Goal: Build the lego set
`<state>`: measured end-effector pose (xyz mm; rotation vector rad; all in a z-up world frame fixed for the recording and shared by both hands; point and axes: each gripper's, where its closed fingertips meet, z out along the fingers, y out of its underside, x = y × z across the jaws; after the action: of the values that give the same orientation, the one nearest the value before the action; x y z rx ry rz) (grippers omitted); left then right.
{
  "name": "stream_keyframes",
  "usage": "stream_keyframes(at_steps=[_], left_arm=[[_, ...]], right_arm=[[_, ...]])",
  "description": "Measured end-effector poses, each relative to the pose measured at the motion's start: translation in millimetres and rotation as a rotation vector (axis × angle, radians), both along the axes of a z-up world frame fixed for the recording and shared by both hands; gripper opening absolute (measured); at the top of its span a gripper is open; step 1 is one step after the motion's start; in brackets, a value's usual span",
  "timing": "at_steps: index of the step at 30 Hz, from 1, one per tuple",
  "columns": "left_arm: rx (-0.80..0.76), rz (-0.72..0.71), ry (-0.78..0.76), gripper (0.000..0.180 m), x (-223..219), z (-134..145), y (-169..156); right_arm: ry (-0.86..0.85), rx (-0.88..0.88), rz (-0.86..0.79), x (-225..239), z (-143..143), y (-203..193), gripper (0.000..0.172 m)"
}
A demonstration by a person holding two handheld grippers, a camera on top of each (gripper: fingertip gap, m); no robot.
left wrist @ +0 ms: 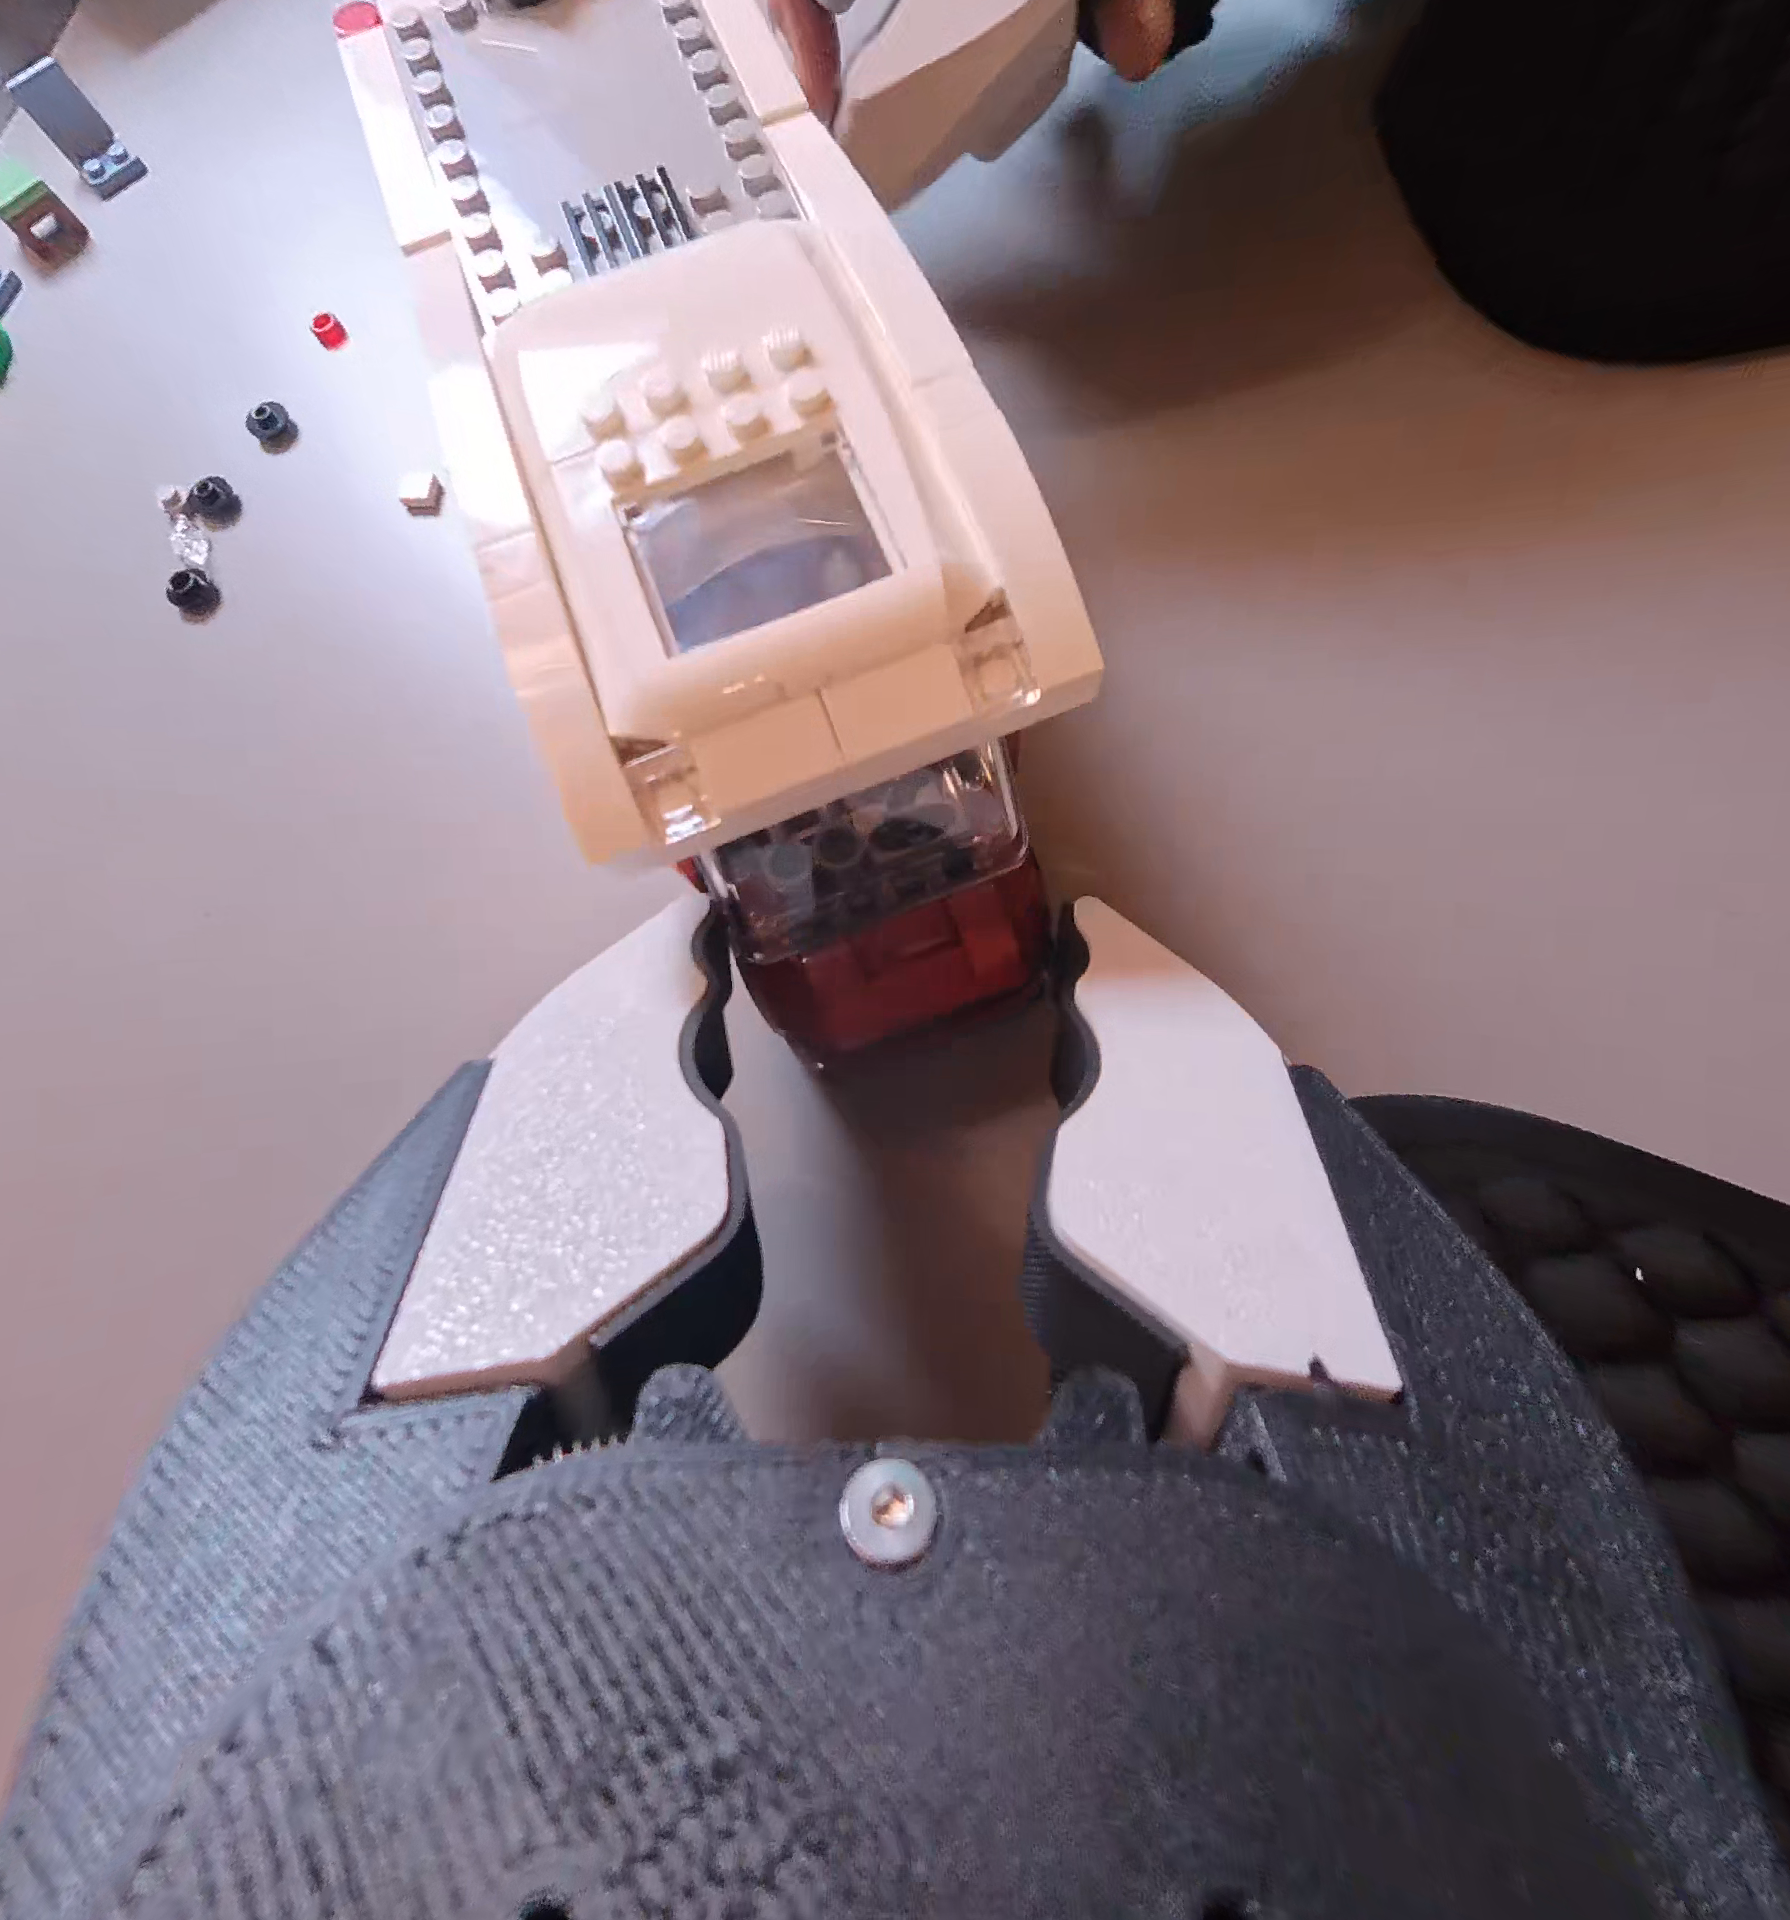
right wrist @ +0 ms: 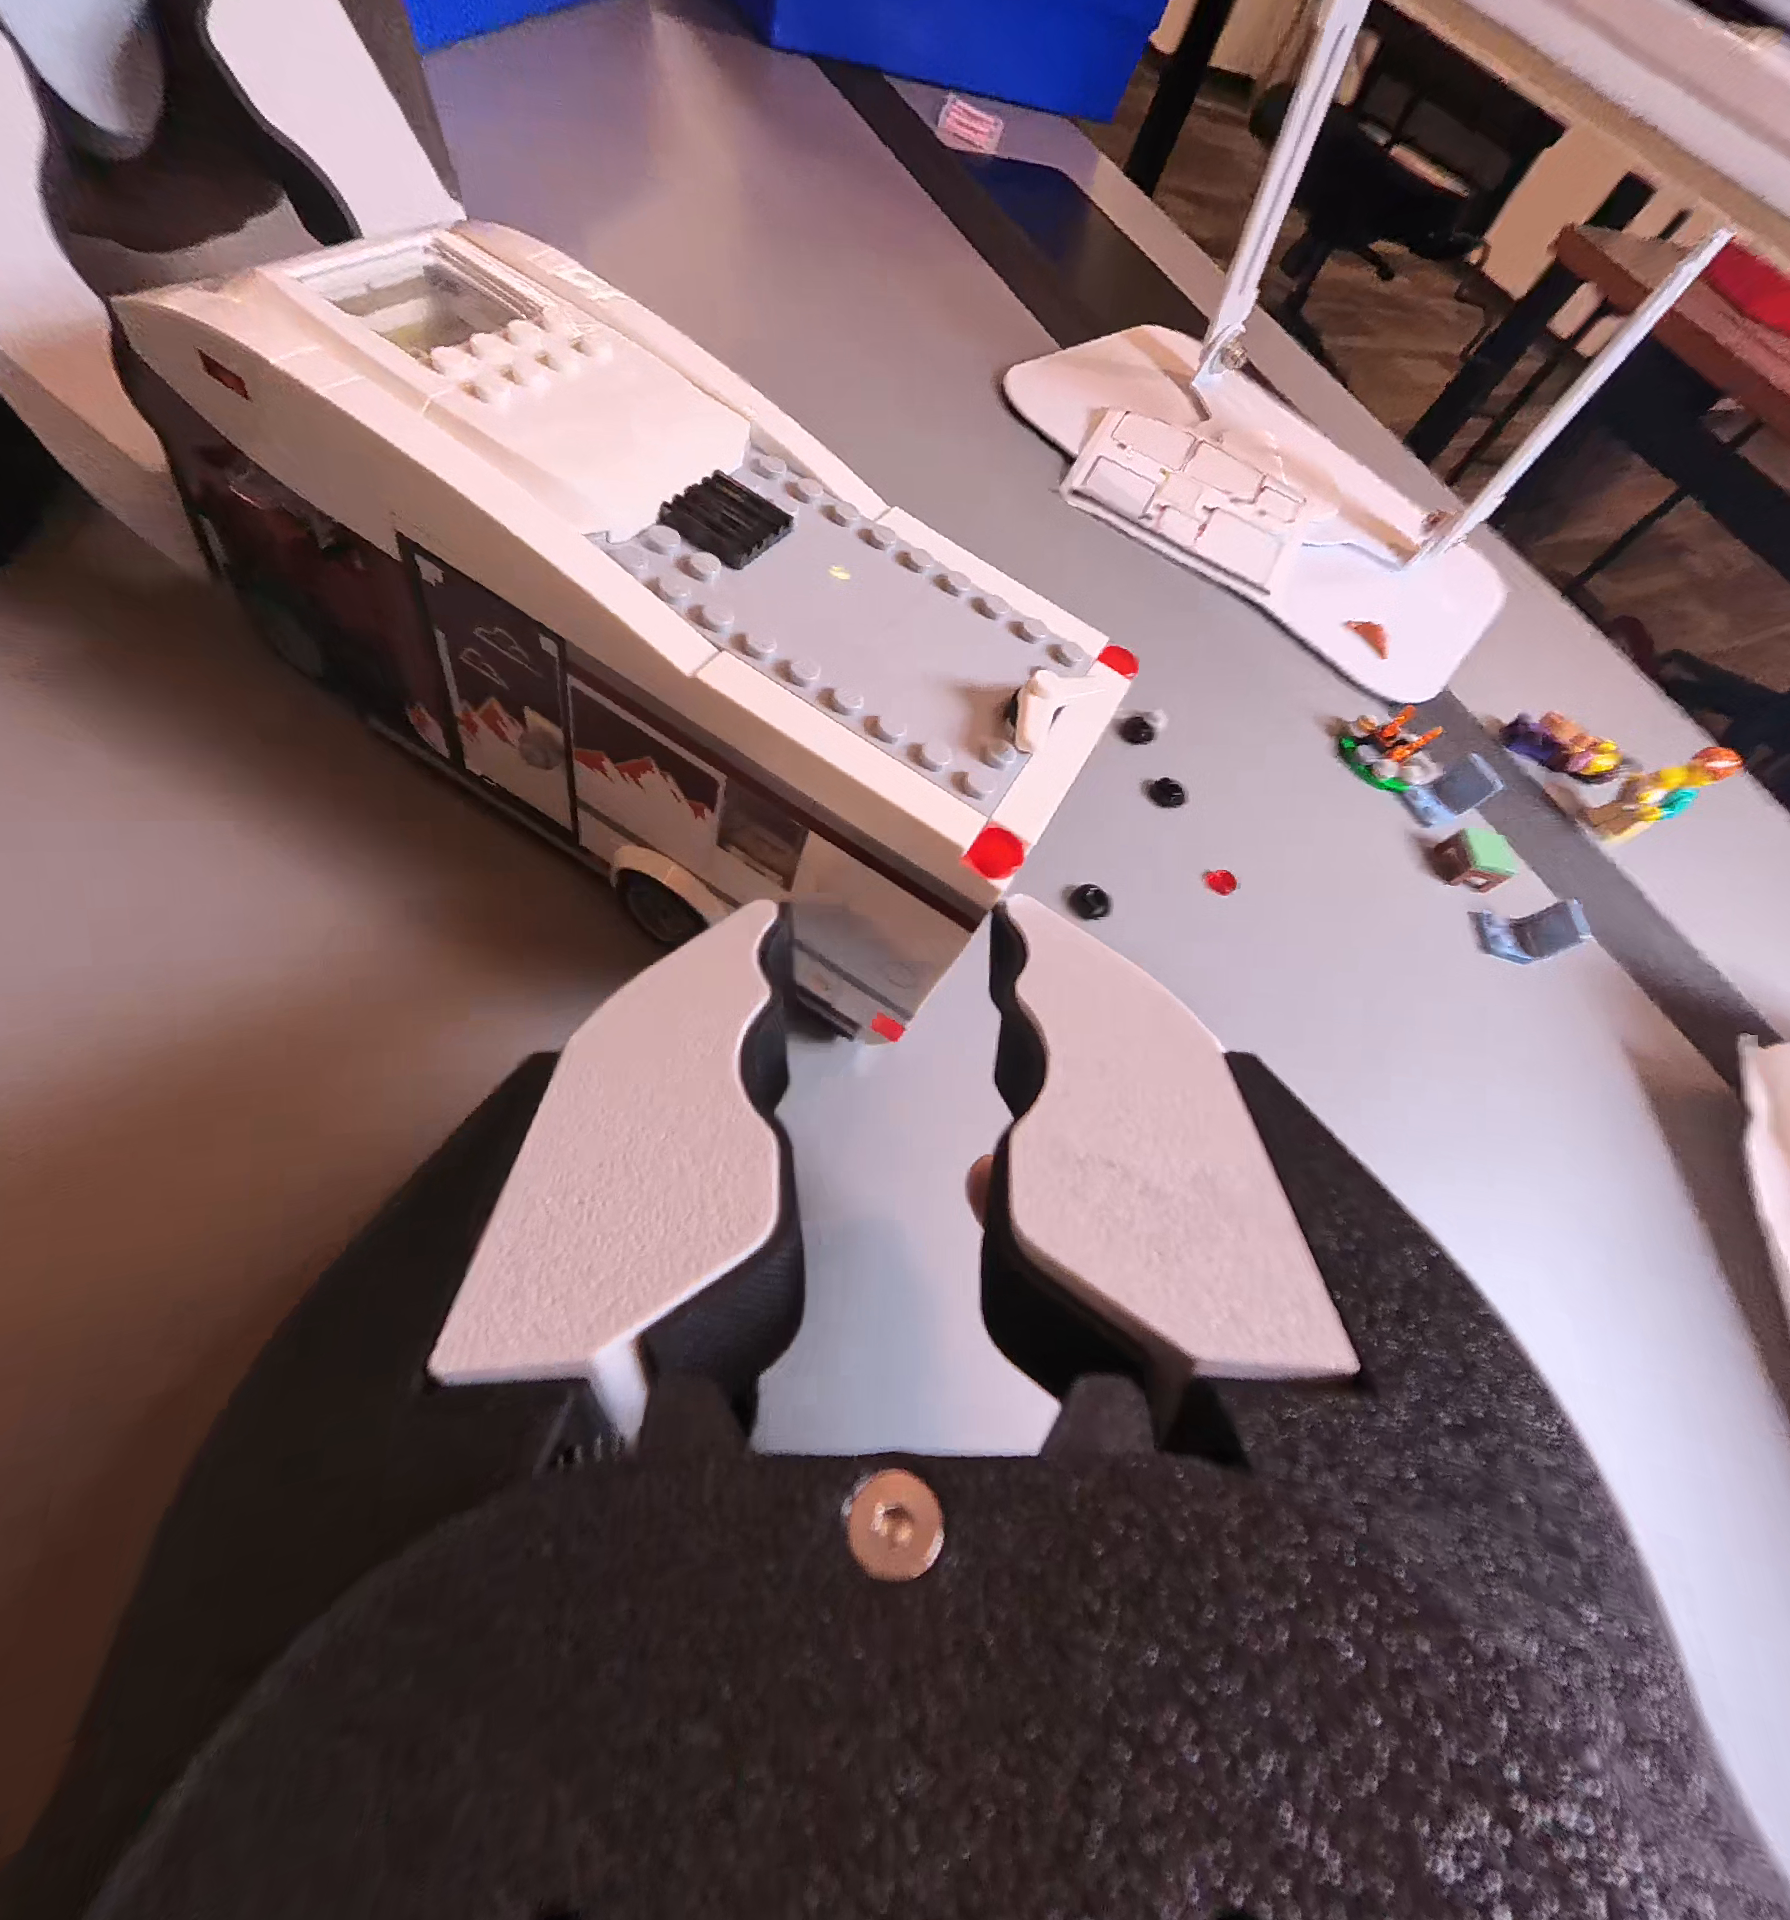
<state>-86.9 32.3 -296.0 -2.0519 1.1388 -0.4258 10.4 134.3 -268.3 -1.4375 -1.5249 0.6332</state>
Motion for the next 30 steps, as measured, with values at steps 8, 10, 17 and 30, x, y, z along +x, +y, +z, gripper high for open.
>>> stream_keyframes(at_steps=[8, 10, 17, 30], left_arm=[[-0.049, -0.033, -0.001, 0.054, 18, 3, -21], [-0.058, -0.085, 0.04, 0.053, 24, 3, -33], [-0.114, -0.339, -0.019, 0.042, 76, 8, -72], [0.143, -0.275, -0.199, 0.051, 42, 83, -30]], right_arm=[[-0.044, -0.057, 0.024, -12, -2, 6, 0.049], [-0.055, -0.091, 0.128, -18, -2, 4, 0.05], [-0.059, -0.303, 0.499, -43, 11, -25, 0.043], [0.07, -0.398, 0.212, -7, 52, -33, 0.074]])
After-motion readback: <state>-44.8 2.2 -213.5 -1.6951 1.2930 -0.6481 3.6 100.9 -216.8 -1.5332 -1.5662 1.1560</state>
